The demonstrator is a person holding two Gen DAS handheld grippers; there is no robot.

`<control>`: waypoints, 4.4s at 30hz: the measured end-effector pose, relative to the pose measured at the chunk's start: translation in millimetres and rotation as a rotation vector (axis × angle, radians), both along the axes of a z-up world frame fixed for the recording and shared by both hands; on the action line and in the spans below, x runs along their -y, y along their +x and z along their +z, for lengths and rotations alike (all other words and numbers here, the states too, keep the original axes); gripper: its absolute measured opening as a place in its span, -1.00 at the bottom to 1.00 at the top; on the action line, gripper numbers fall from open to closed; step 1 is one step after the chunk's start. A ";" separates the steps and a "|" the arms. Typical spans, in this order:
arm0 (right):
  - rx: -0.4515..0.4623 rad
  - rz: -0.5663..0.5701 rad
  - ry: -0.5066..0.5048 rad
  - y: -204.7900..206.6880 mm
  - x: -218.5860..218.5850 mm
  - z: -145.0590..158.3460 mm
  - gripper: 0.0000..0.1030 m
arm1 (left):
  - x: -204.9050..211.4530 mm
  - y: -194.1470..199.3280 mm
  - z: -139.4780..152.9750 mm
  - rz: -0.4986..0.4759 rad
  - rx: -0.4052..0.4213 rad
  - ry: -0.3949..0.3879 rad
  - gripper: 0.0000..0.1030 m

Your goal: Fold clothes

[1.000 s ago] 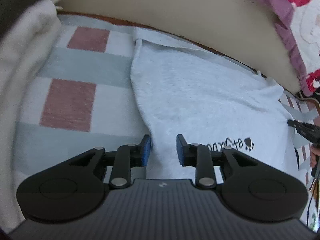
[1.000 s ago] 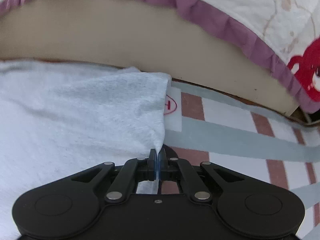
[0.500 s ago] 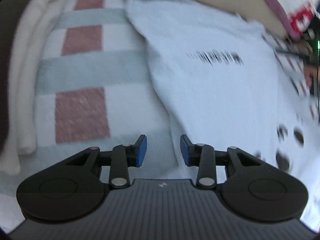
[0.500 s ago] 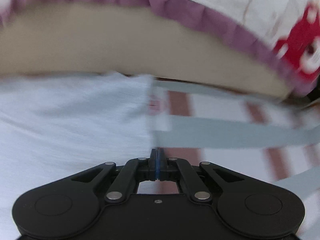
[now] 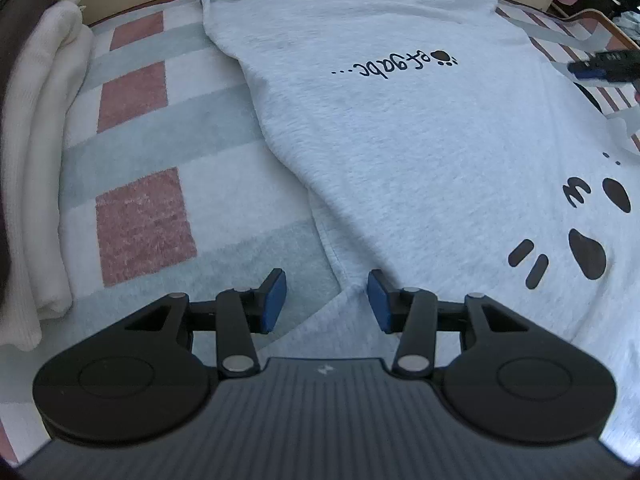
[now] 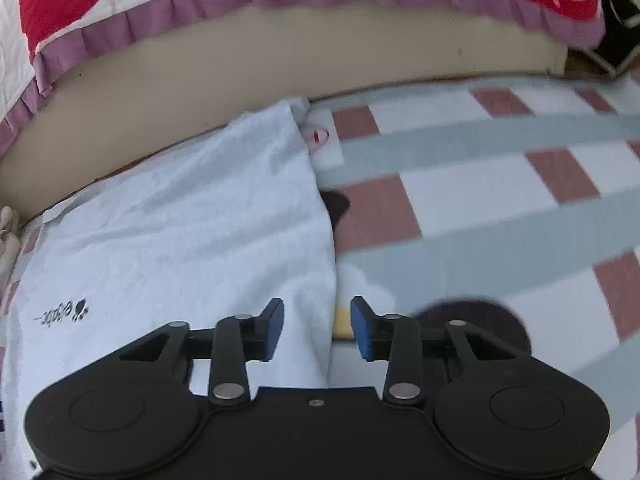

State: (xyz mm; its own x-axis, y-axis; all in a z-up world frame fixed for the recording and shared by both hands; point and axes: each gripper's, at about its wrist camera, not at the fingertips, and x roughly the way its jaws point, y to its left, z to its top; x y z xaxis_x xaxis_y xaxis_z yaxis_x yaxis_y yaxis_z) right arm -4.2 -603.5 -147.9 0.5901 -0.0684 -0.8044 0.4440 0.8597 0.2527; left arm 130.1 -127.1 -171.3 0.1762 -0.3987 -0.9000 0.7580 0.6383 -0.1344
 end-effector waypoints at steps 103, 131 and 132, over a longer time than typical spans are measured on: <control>-0.052 0.041 -0.279 20.5 12.2 8.3 -0.53 | 19.6 72.8 7.2 0.081 -0.019 -0.231 -0.83; 0.078 1.107 -0.281 134.0 -355.6 -14.3 -0.03 | -17.0 94.7 -15.0 0.314 -0.235 -0.465 -0.73; 0.089 1.111 -0.347 132.2 -360.0 -16.4 -0.09 | -17.8 94.8 -14.1 0.315 -0.236 -0.473 -0.73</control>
State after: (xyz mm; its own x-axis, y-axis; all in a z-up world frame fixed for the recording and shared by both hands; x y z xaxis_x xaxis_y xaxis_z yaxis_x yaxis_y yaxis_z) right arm 127.9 -243.5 -164.2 0.5169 0.3130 -0.7968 -0.6033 0.7935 -0.0797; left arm 225.0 -109.3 -185.4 0.1680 -0.7252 -0.6677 0.4577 0.6573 -0.5987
